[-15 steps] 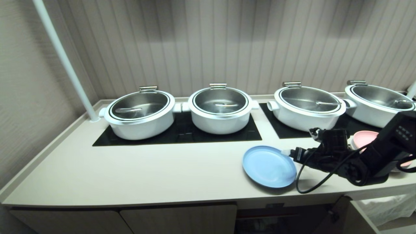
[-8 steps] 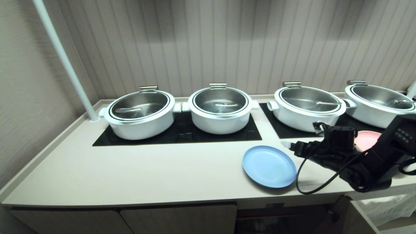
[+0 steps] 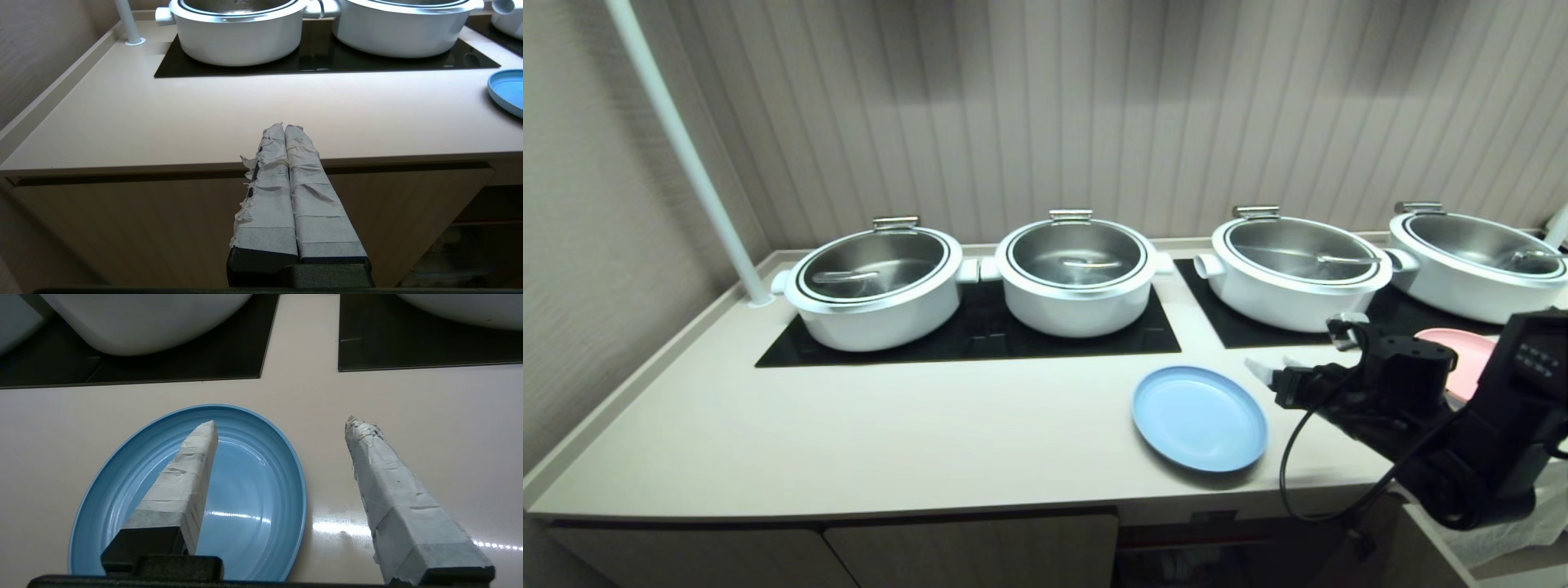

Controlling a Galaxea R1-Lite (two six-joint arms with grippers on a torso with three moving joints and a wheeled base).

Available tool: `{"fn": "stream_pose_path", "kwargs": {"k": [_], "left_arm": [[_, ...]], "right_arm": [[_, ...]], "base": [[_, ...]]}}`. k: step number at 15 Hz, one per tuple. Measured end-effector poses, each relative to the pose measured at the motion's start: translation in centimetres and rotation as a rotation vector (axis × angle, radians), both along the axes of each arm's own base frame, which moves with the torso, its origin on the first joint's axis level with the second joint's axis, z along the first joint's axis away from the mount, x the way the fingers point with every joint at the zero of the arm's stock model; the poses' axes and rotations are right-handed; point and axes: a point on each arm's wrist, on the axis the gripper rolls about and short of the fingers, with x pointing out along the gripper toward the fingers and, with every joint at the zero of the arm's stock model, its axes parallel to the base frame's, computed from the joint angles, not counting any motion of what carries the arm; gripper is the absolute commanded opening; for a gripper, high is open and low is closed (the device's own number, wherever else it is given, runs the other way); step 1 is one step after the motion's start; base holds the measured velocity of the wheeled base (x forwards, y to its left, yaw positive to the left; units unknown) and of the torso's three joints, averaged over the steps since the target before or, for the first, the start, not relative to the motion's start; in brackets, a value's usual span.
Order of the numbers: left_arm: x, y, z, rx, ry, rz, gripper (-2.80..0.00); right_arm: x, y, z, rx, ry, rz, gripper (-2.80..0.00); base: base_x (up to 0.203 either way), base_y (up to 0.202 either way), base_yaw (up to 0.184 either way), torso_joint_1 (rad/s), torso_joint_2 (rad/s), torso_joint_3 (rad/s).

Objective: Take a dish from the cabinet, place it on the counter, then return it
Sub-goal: Pick up the plate from the table

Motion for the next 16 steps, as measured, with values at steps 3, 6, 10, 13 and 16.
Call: {"fn": "stream_pose_path", "kwargs": {"k": [3, 6, 10, 13, 16], "left_arm": [[0.0, 0.0, 0.0, 0.000, 0.000, 0.000, -2.80], [0.0, 0.0, 0.0, 0.000, 0.000, 0.000, -2.80], [0.0, 0.0, 0.0, 0.000, 0.000, 0.000, -2.80], [0.0, 0.0, 0.0, 0.000, 0.000, 0.000, -2.80], [0.0, 0.0, 0.0, 0.000, 0.000, 0.000, -2.80]], "right_arm": [[-1.3, -0.1, 0.2, -0.002, -0.013, -0.002, -2.80], [-2.7, -0.2, 0.8, -0.008, -0.027, -0.002, -2.80], [-5.2, -0.4, 0.7, -0.037, 0.016, 0.000, -2.80], [-6.8, -0.5, 1.2, -0.050, 0.029, -0.040, -2.80], [-9.0, -0.6, 2.3, -0.053, 0.025, -0.045, -2.80]], "base": [[0.000, 0.000, 0.000, 0.000, 0.00, 0.000], [0.000, 0.000, 0.000, 0.000, 0.00, 0.000], [0.000, 0.000, 0.000, 0.000, 0.00, 0.000], [0.000, 0.000, 0.000, 0.000, 0.00, 0.000], [0.000, 0.000, 0.000, 0.000, 0.00, 0.000]]}}
